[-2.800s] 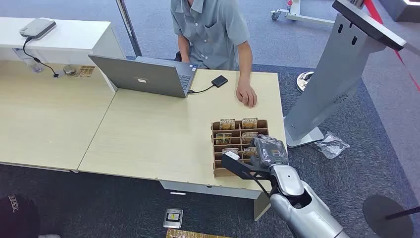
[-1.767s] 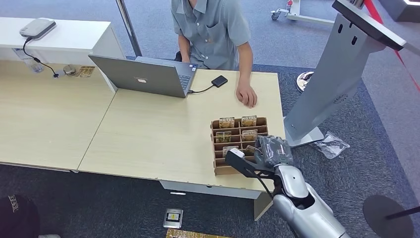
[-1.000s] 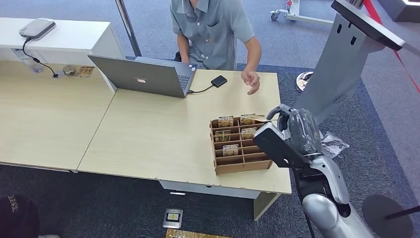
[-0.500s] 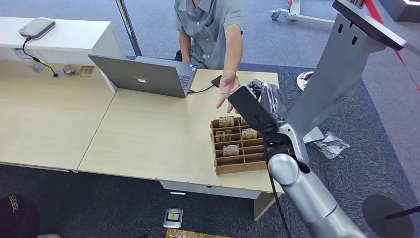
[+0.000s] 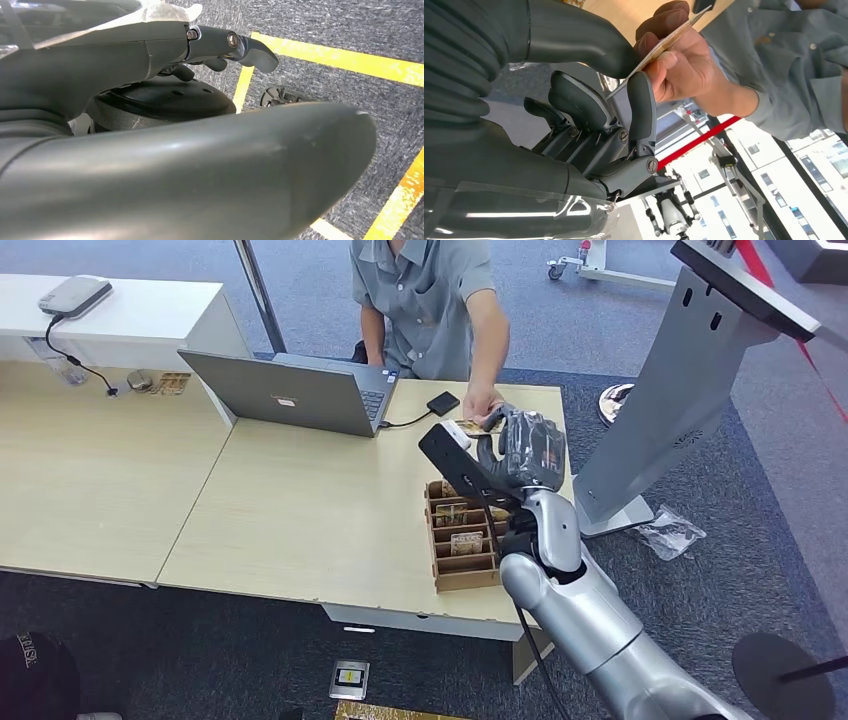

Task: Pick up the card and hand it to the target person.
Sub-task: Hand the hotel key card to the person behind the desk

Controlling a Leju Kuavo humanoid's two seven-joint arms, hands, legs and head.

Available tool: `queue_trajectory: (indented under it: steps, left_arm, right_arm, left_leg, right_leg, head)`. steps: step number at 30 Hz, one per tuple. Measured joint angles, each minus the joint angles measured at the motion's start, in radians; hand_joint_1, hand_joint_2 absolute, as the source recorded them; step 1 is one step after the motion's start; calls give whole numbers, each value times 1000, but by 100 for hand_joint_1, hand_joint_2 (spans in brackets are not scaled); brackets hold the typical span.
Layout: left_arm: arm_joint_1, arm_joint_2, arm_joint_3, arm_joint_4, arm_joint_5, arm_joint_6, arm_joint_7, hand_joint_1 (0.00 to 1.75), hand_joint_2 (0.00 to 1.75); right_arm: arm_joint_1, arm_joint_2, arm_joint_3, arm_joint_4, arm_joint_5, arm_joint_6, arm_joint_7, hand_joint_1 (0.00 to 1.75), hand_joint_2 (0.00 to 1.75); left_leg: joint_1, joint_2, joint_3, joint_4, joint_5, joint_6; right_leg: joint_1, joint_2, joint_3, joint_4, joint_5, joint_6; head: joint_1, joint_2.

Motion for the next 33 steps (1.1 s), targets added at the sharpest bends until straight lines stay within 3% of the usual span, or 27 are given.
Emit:
queue_trajectory:
  steps: [2, 3, 6, 11, 22, 33]
  left_arm:
    - [0, 0, 0, 0, 2, 0, 0, 0, 0]
    - [0, 1, 0, 0, 3, 0, 0, 0, 0]
    - [0, 2, 0, 0, 12, 0, 0, 0, 0]
    - [3, 7, 0, 0, 32, 0, 0, 0, 0]
    - [1, -1, -1, 0, 95, 0, -5, 0, 0]
    - [-7, -20, -6, 1, 76, 7, -16, 0, 0]
  right_arm:
    - [1, -1, 6, 12, 0, 11, 7, 18, 175]
    - [2, -2, 9, 17, -13, 23, 5, 1, 175]
    - [19, -4, 11, 24, -142, 86, -48, 0, 175]
    - [82, -8, -14, -12, -444, 205, -206, 0, 175]
    - [200, -61, -62, -260, -937, 438, -409, 0, 175]
    - [228, -111, -42, -308, -1007, 431, -452, 0, 175]
  left_leg:
    - [0, 0, 0, 0, 0, 0]
    - [0, 0, 0, 0, 0, 0]
    - [0, 0, 0, 0, 0, 0]
    - [0, 0, 0, 0, 0, 0]
    - [0, 0, 0, 0, 0, 0]
    - [-1, 0, 0, 0, 0, 0]
  right_leg:
    - [0, 0, 0, 0, 0, 0]
    - [0, 0, 0, 0, 0, 0]
    - [0, 0, 0, 0, 0, 0]
    - [0, 0, -1, 0, 0, 0]
    - [0, 0, -1, 0, 0, 0]
    - [0, 0, -1, 0, 0, 0]
  head:
    - [0, 0]
    - [0, 0]
    - [0, 0]
    - [0, 0]
    - [0, 0]
    - [0, 0]
